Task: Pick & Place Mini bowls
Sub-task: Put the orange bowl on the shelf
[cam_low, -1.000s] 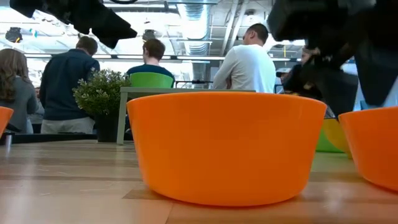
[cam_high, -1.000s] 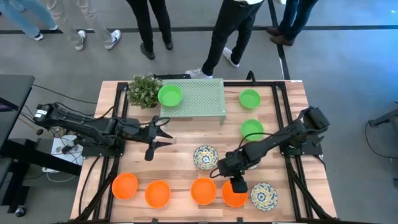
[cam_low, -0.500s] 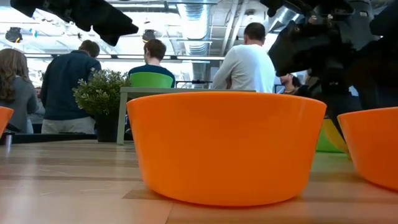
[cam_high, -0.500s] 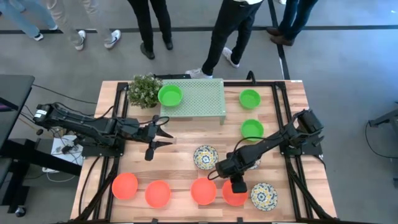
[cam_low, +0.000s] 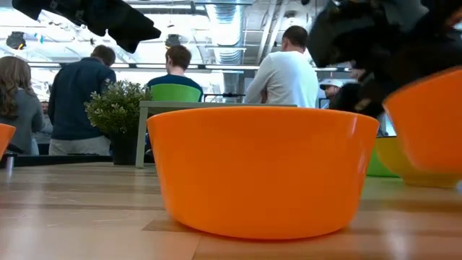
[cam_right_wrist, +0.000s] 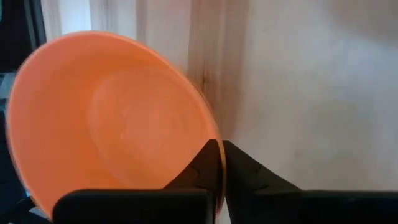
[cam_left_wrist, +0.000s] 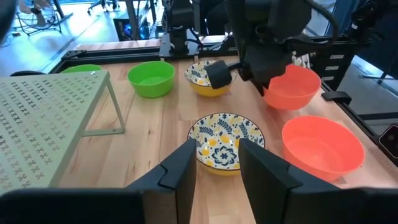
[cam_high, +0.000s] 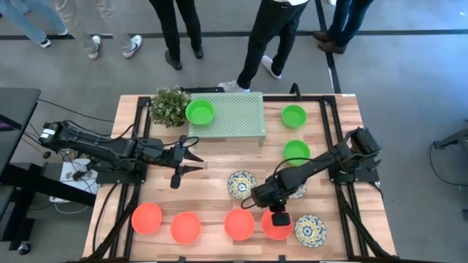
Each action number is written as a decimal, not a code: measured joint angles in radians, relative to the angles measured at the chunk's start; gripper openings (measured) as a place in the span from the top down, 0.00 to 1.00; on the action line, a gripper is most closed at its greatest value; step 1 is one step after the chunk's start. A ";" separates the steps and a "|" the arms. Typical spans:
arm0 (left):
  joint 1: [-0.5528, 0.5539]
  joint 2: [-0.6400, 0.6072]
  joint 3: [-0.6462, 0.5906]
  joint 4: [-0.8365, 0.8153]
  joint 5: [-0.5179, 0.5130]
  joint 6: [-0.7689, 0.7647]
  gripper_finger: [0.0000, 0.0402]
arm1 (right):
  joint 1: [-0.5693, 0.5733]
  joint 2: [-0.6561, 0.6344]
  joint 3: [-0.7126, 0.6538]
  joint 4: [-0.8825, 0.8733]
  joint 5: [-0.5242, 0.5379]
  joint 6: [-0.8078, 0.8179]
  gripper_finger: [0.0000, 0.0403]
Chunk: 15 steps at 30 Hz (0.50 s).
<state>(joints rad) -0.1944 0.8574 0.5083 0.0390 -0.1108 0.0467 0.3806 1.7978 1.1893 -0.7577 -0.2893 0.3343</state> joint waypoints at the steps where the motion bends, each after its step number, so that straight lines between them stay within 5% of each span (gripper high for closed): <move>1: 0.000 0.000 0.000 0.000 0.000 0.000 0.70 | -0.005 0.000 0.019 -0.026 0.001 -0.009 0.99; 8: 0.000 0.000 0.000 0.003 0.000 0.000 0.70 | -0.045 0.000 0.194 -0.230 0.050 -0.107 0.99; 15: 0.000 0.000 0.000 0.004 0.000 0.000 0.70 | -0.117 0.000 0.414 -0.477 0.257 -0.307 0.99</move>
<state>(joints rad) -0.1944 0.8574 0.5083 0.0425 -0.1108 0.0467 0.2636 1.7973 1.6032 -1.2346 -0.0327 0.0270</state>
